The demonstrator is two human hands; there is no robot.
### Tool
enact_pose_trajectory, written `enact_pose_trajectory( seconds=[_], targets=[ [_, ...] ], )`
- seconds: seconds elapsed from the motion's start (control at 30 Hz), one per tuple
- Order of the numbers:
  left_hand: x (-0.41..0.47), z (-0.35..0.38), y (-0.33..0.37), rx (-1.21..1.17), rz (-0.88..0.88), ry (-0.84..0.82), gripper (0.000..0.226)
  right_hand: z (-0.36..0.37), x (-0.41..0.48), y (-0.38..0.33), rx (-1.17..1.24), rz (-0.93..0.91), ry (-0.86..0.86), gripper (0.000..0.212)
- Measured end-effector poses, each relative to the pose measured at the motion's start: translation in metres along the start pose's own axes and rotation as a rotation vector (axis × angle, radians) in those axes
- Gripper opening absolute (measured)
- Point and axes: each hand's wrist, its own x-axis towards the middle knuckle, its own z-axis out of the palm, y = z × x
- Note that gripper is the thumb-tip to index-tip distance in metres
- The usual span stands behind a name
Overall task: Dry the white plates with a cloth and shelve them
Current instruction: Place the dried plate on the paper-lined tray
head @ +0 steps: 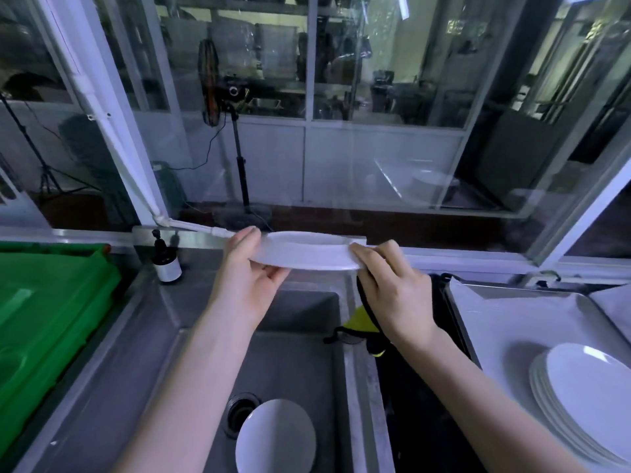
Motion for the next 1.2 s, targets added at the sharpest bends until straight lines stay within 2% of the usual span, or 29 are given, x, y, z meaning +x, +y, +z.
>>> enact_pose_trajectory(
  seconds=[0.1, 0.17, 0.2, 0.27, 0.37, 0.4, 0.5, 0.6, 0.63, 0.7, 0.73, 0.8, 0.9, 1.2],
  targets=[
    [0.004, 0.011, 0.003, 0.121, -0.078, -0.116, 0.026, -0.007, 0.007, 0.006, 0.021, 0.145, -0.027, 0.019],
    [0.010, 0.014, 0.000, 0.361, -0.056, -0.181, 0.031, -0.012, 0.005, 0.010, 0.102, 0.269, -0.032, 0.012],
    [0.014, 0.014, -0.004, 0.517, -0.009, -0.210, 0.029, -0.015, 0.002, 0.014, 0.151, 0.337, -0.020, 0.014],
    [0.024, 0.007, -0.014, 0.784, 0.148, -0.200, 0.020, -0.021, -0.005, 0.022, 0.213, 0.479, -0.003, 0.035],
    [0.037, -0.005, -0.031, 1.020, 0.310, -0.204, 0.008, -0.034, -0.018, 0.033, 0.258, 0.676, -0.022, 0.044],
    [0.040, -0.007, -0.040, 1.040, 0.319, -0.239, 0.006, -0.038, -0.023, 0.036, 0.281, 0.743, -0.022, 0.046],
    [0.043, 0.001, -0.070, 0.911, 0.253, -0.314, 0.023, -0.056, -0.038, 0.042, 0.318, 0.880, -0.002, 0.052],
    [0.040, 0.018, -0.100, 0.847, 0.179, -0.359, 0.031, -0.079, -0.056, 0.053, 0.257, 0.986, 0.004, 0.049],
    [0.038, 0.024, -0.110, 0.849, 0.150, -0.388, 0.032, -0.089, -0.062, 0.056, 0.240, 1.005, 0.010, 0.043],
    [0.032, 0.036, -0.130, 0.842, 0.085, -0.442, 0.036, -0.110, -0.072, 0.063, 0.213, 1.035, 0.011, 0.012],
    [0.029, 0.043, -0.139, 0.830, 0.054, -0.458, 0.035, -0.120, -0.077, 0.065, 0.195, 1.048, 0.015, 0.014],
    [0.020, 0.054, -0.159, 0.817, -0.002, -0.472, 0.029, -0.138, -0.090, 0.071, 0.167, 1.054, 0.012, 0.045],
    [0.003, 0.070, -0.187, 0.779, -0.088, -0.475, 0.027, -0.163, -0.107, 0.082, 0.103, 1.030, 0.008, 0.065],
    [-0.059, 0.123, -0.284, 0.801, -0.232, -0.566, 0.027, -0.255, -0.165, 0.149, 0.059, 1.099, -0.049, 0.073]
  ],
)
